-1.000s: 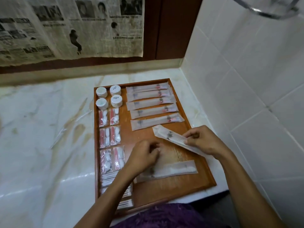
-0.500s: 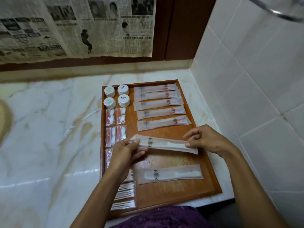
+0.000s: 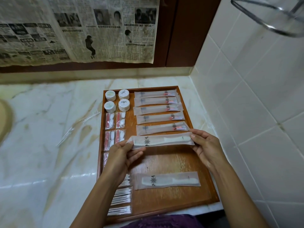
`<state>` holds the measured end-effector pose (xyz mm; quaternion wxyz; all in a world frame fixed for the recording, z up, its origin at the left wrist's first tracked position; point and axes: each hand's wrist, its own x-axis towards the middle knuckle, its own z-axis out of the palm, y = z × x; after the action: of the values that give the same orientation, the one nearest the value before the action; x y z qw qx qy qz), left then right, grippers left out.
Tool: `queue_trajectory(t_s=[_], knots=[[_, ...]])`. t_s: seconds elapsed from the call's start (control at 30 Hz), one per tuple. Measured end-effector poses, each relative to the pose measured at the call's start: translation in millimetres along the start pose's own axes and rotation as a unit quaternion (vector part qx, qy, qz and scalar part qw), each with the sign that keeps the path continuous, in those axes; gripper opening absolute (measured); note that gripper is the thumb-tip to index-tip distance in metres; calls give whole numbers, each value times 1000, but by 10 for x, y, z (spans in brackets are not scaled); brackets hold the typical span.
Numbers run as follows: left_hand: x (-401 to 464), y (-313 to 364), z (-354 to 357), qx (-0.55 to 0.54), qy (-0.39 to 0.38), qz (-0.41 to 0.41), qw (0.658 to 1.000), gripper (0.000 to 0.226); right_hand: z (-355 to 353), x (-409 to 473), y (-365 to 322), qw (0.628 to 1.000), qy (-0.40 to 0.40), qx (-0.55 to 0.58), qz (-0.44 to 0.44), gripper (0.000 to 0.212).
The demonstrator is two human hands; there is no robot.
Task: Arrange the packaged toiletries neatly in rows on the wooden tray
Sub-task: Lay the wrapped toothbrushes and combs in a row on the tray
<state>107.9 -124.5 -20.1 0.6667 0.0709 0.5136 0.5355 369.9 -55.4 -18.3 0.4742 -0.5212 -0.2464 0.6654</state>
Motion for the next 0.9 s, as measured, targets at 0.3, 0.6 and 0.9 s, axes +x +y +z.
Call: queue_trajectory(t_s=[0.3, 0.6, 0.9], knots=[[36, -62, 159, 18, -28, 5, 999, 29, 77, -212, 53, 974, -118, -186, 51, 14], [133, -53, 202, 71, -11, 29, 997, 10, 123, -253, 91, 952, -124, -280, -23, 15], [137, -58, 156, 66, 6, 50, 997, 11, 206, -273, 40, 889, -180, -420, -35, 10]])
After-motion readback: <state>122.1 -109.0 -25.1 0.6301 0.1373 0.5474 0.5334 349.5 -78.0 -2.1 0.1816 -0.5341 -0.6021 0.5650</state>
